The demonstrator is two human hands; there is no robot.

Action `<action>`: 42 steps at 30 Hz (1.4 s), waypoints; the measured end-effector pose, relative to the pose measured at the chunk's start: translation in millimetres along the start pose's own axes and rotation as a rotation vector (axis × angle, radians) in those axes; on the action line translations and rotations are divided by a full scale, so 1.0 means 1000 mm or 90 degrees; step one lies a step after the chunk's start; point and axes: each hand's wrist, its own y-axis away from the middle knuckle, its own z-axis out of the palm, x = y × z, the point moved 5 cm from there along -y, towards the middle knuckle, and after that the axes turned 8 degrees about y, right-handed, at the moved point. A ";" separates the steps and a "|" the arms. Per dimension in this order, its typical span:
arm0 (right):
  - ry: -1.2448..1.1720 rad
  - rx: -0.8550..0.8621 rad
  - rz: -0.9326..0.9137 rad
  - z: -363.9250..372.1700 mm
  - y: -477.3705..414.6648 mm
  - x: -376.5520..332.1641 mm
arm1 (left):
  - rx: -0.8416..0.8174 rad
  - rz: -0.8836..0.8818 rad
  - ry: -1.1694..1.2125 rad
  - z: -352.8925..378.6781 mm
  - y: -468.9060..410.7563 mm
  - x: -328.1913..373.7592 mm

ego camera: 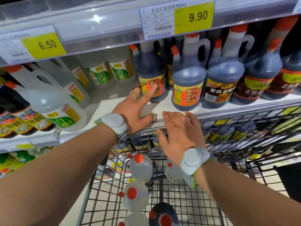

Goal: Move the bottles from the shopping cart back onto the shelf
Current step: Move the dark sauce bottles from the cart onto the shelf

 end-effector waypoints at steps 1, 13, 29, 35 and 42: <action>-0.002 0.001 0.003 0.000 0.000 0.000 | -0.004 0.009 -0.003 0.000 -0.003 -0.003; -0.002 0.009 0.014 0.002 0.001 -0.001 | -0.012 -0.016 -0.086 -0.003 -0.021 -0.025; 0.018 -0.019 0.002 0.005 0.001 -0.002 | 0.004 -0.054 -0.156 0.008 -0.032 -0.015; 0.012 -0.025 -0.013 0.000 -0.002 -0.002 | 0.012 -0.035 -0.156 0.005 -0.026 -0.012; 0.026 -0.015 -0.060 -0.003 0.010 -0.001 | 0.004 0.028 -0.053 0.004 0.026 0.015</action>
